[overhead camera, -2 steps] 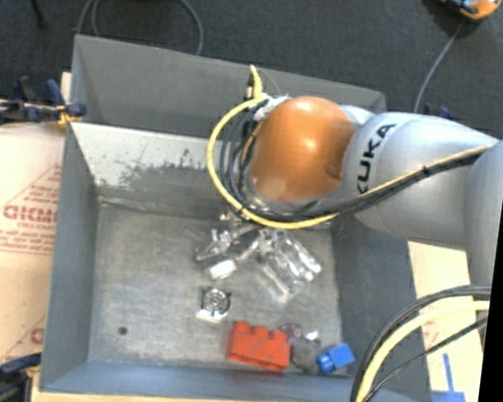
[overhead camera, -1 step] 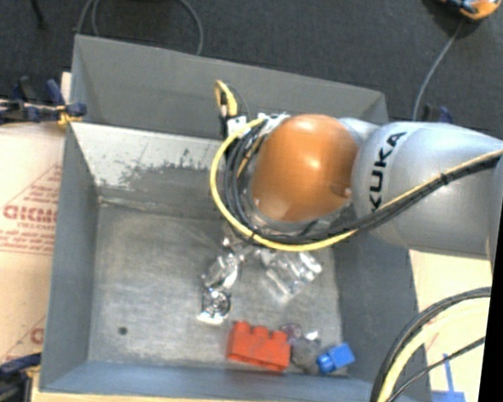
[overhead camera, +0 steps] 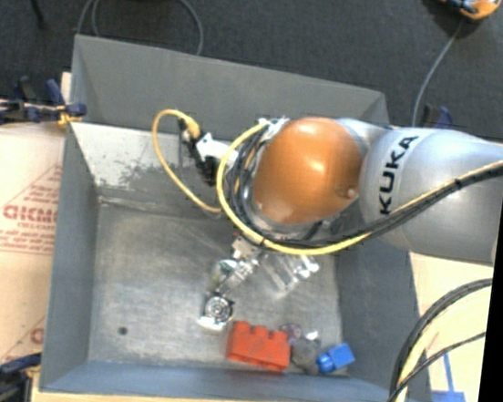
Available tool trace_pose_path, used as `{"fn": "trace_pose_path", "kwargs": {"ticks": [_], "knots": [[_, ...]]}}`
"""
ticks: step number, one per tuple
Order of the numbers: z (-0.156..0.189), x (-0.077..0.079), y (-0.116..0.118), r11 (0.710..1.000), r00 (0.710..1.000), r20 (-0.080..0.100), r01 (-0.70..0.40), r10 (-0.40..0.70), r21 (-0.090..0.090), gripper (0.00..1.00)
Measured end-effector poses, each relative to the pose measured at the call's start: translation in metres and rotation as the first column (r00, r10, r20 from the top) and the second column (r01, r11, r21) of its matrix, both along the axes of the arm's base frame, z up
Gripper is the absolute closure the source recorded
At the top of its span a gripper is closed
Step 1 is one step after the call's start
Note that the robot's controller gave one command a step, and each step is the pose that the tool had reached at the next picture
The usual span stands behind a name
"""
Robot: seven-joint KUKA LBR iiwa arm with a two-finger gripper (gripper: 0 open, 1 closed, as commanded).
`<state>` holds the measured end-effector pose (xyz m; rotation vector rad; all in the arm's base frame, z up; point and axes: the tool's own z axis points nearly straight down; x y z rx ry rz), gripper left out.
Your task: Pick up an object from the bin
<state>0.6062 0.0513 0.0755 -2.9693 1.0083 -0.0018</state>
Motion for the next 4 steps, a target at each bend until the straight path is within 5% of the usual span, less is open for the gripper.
{"fn": "trace_pose_path", "kwargs": {"ticks": [1,2,3,4], "knots": [[0.103,-0.082,0.028,0.989,0.989,-0.001,-0.15,0.15,-0.005,0.0],[0.042,-0.125,-0.012,0.986,0.986,-0.013,-0.164,0.164,-0.005,0.0],[-0.001,-0.106,-0.009,0.947,0.947,-0.006,-0.32,0.32,-0.007,0.0],[0.0,-0.106,-0.009,0.947,0.947,-0.003,-0.322,0.322,-0.008,1.0]]}}
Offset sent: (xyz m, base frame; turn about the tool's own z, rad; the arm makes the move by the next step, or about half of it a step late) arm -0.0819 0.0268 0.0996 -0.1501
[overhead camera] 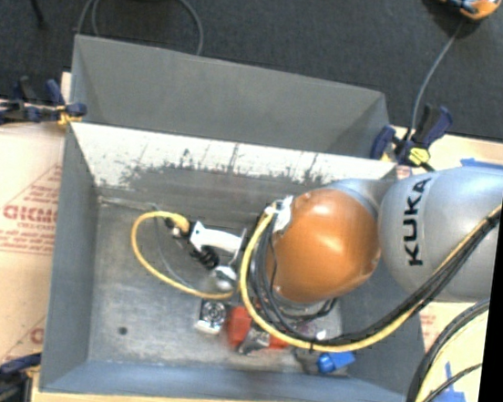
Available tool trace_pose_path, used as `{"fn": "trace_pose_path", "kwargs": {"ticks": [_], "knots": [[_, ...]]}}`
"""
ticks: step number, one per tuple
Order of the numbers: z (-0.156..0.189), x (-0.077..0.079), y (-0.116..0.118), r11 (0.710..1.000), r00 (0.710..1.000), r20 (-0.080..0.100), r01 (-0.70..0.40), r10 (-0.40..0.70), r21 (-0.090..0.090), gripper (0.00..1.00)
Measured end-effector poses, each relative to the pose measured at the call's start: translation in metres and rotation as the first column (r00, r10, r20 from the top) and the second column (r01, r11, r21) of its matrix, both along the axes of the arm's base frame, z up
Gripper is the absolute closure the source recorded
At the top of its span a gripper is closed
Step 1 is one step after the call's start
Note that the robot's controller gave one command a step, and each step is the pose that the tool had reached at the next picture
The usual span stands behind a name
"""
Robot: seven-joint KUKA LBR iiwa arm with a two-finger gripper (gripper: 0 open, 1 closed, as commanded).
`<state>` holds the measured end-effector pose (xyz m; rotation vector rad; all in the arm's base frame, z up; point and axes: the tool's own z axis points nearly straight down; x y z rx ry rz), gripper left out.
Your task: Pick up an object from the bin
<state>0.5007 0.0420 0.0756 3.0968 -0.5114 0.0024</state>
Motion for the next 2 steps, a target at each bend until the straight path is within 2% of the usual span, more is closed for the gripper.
{"fn": "trace_pose_path", "kwargs": {"ticks": [1,2], "knots": [[-0.0011,0.0143,0.0001,0.999,0.999,-0.012,-0.033,0.033,-0.002,1.0],[-0.0008,0.0151,0.0001,1.0,0.999,-0.01,-0.031,0.031,-0.001,1.0]]}}
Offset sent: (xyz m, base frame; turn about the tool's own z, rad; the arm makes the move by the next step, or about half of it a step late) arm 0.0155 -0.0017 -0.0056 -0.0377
